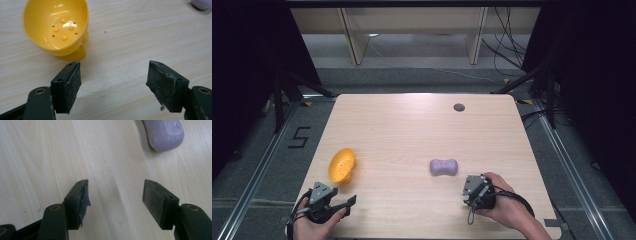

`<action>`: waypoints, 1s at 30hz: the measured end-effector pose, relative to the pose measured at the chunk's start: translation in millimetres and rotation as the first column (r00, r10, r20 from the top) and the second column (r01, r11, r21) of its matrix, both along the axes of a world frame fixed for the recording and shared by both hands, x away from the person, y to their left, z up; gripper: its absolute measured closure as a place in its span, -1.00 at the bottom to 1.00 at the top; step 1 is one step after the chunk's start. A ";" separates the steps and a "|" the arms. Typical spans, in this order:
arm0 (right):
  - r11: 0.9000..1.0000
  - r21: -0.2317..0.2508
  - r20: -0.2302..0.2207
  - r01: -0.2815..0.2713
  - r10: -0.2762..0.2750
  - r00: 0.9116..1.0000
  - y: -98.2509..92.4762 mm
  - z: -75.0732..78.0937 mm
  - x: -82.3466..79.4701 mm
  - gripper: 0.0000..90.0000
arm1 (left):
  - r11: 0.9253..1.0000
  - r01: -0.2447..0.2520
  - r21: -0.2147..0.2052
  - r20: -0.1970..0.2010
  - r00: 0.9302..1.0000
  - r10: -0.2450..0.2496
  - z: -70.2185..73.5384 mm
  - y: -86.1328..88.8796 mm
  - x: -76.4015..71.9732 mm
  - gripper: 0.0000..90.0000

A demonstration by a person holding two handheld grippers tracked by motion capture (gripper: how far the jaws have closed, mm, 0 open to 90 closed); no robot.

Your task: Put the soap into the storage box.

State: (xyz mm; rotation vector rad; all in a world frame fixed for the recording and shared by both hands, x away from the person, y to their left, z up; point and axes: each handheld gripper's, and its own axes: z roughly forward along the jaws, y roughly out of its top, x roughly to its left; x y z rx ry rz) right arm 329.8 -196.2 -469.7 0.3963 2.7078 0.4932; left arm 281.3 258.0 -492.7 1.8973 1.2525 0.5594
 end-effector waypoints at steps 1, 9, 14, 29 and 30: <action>1.000 -0.012 0.005 -0.019 0.019 1.000 0.7 0.8 2.0 -0.09 | 1.000 -0.018 -0.001 -0.004 1.000 0.018 -0.7 -1.0 -0.7 -0.41; 0.996 -0.038 -0.021 -0.078 0.078 0.997 18.4 15.6 18.7 0.08 | 1.000 -0.006 0.009 -0.005 1.000 0.006 -0.2 -3.8 -1.2 -0.41; 0.986 -0.104 -0.016 -0.130 0.129 0.991 38.6 26.8 49.6 0.10 | 1.000 -0.021 -0.003 -0.008 1.000 0.021 0.1 -3.0 -1.8 -0.41; 0.970 -0.190 -0.112 -0.151 0.131 0.985 65.7 24.7 102.2 -0.03 | 1.000 0.001 0.000 0.006 1.000 -0.001 0.0 -2.7 -0.4 -0.40; 0.966 -0.194 -0.120 -0.171 0.150 0.981 67.5 23.2 105.1 -0.03 | 1.000 -0.001 -0.004 0.006 1.000 0.001 -0.3 -3.1 -0.5 -0.40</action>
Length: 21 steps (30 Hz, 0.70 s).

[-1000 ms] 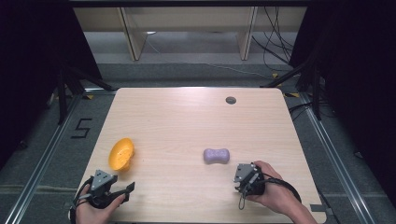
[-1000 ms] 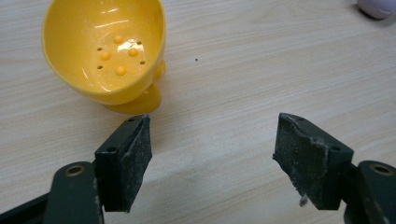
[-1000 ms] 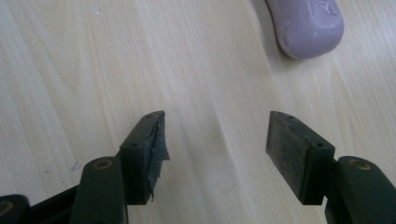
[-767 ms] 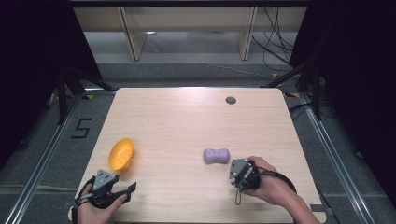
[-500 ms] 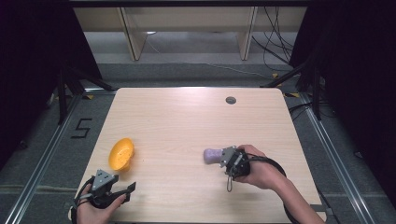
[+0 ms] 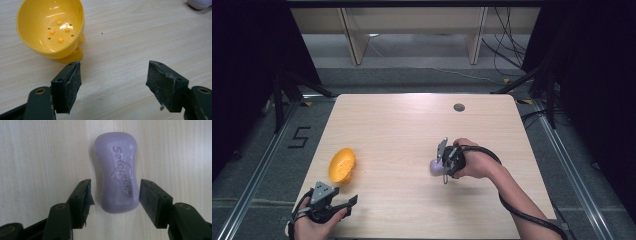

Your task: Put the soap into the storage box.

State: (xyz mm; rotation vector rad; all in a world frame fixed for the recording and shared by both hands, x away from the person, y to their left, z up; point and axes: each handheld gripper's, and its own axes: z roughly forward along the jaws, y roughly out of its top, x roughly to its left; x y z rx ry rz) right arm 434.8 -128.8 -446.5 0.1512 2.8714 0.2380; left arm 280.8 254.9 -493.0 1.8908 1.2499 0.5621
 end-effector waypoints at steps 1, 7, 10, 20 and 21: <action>1.000 0.002 -0.006 0.003 -0.003 1.000 1.1 -0.9 1.5 -0.04 | 1.000 0.010 0.007 0.002 1.000 -0.010 -0.1 0.3 0.5 -0.40; 1.000 0.000 -0.018 -0.023 0.023 1.000 9.2 -4.6 11.6 -0.05 | 1.000 0.006 0.009 -0.007 1.000 -0.006 -0.4 -0.5 -0.2 -0.39; 0.999 -0.010 -0.028 -0.043 0.043 0.999 11.8 -8.4 14.4 -0.05 | 0.999 0.045 0.027 0.009 0.999 -0.045 0.0 2.0 2.1 -0.39; 0.999 -0.040 -0.048 -0.034 0.032 0.998 17.1 -16.0 16.6 -0.05 | 1.000 -0.010 -0.007 -0.015 1.000 0.010 -1.0 -2.6 -0.9 -0.39; 0.999 -0.040 -0.048 -0.034 0.032 0.998 17.1 -16.0 16.6 -0.05 | 1.000 -0.010 -0.007 -0.015 1.000 0.010 -1.0 -2.6 -0.9 -0.39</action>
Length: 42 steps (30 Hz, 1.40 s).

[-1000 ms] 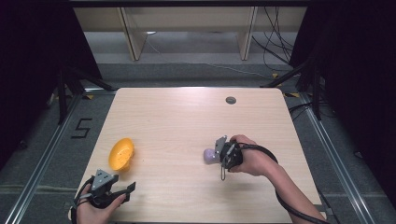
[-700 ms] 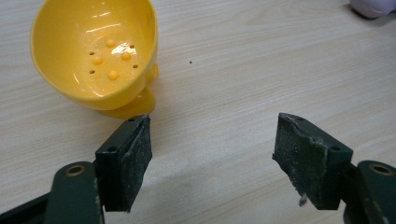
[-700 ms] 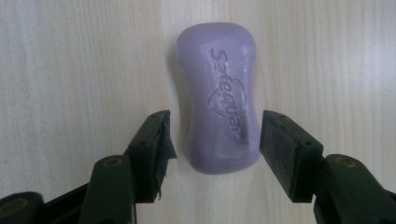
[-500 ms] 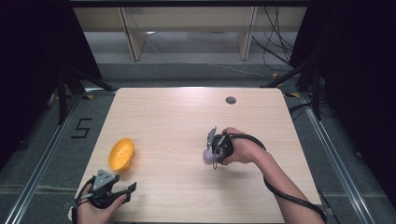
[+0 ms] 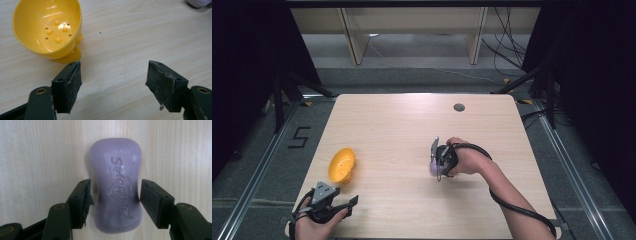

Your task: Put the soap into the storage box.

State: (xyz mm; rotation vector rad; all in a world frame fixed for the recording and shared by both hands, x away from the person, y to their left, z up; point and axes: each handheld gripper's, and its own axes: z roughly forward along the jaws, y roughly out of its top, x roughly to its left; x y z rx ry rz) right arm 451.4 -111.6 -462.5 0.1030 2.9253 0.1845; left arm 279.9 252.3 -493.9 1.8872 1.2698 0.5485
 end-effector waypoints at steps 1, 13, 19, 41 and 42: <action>0.999 -0.005 0.013 -0.041 0.041 0.999 1.8 -2.6 3.5 -0.04 | 1.000 0.001 0.004 0.000 1.000 -0.001 0.0 0.4 0.0 -0.39; 0.999 -0.028 -0.019 -0.028 0.027 0.999 8.5 -9.4 9.7 0.10 | 1.000 0.016 0.018 0.002 1.000 -0.016 -0.1 2.3 0.6 -0.36; 1.000 -0.009 0.008 -0.015 0.015 1.000 6.0 -10.5 5.6 0.11 | 1.000 0.014 0.018 0.011 1.000 -0.014 1.1 2.5 0.2 -0.35; 0.997 0.071 0.141 0.031 -0.040 0.989 -10.8 -2.2 -21.1 0.13 | 0.999 0.043 0.024 0.029 0.999 -0.043 1.1 2.6 1.3 -0.34; 0.996 0.081 0.149 0.032 -0.044 0.988 -11.4 -1.4 -22.3 0.13 | 0.999 0.043 0.024 0.029 0.999 -0.043 1.1 2.6 1.3 -0.34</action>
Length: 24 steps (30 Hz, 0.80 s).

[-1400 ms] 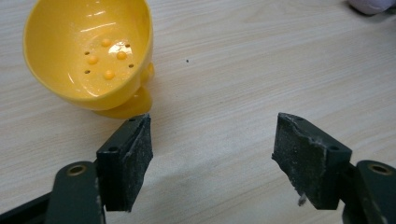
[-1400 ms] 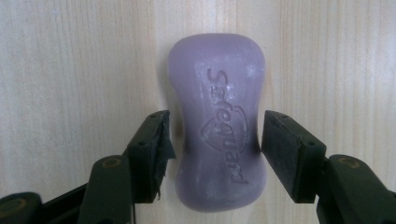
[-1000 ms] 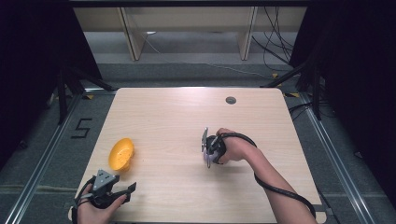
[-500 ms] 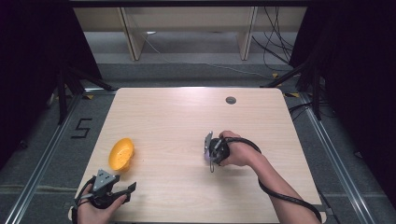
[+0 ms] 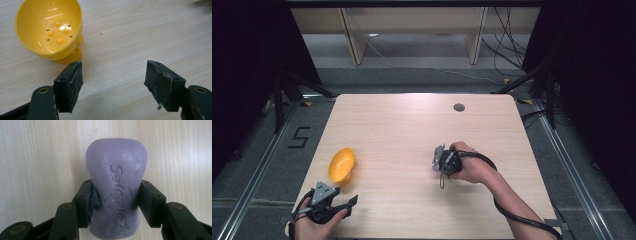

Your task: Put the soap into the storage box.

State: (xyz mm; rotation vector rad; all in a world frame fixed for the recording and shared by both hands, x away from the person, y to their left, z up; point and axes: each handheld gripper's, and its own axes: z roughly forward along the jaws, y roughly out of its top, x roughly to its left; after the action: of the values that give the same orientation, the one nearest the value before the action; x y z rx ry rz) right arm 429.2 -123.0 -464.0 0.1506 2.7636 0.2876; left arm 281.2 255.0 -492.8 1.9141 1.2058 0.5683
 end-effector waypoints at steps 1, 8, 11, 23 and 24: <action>1.000 -0.002 -0.003 0.003 -0.003 1.000 -0.6 1.2 -1.6 0.13 | 1.000 -0.014 -0.011 -0.003 1.000 0.014 0.0 -1.2 -1.1 -0.34; 1.000 0.018 0.052 0.023 -0.024 0.998 -4.0 6.1 -10.3 0.13 | 1.000 -0.012 0.002 0.005 1.000 0.012 0.9 -0.4 -1.2 -0.35; 0.999 0.032 0.080 0.028 -0.030 0.996 -6.6 9.3 -16.6 0.13 | 1.000 -0.014 -0.004 0.006 1.000 0.014 0.6 -1.3 -1.3 -0.35; 0.996 0.091 0.159 -0.006 -0.009 0.987 -15.3 18.6 -33.9 0.12 | 0.999 -0.032 -0.007 0.006 0.999 0.032 1.6 -3.1 -2.3 -0.35; 0.995 0.097 0.166 -0.007 -0.010 0.986 -16.7 19.2 -36.5 0.12 | 1.000 -0.009 0.004 0.013 1.000 0.009 2.0 -2.1 -1.3 -0.35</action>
State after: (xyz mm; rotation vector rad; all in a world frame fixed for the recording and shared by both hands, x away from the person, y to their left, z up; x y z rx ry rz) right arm 392.7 -139.8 -444.7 0.1466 2.5852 0.4159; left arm 279.9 252.9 -490.9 1.9066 1.2065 0.5883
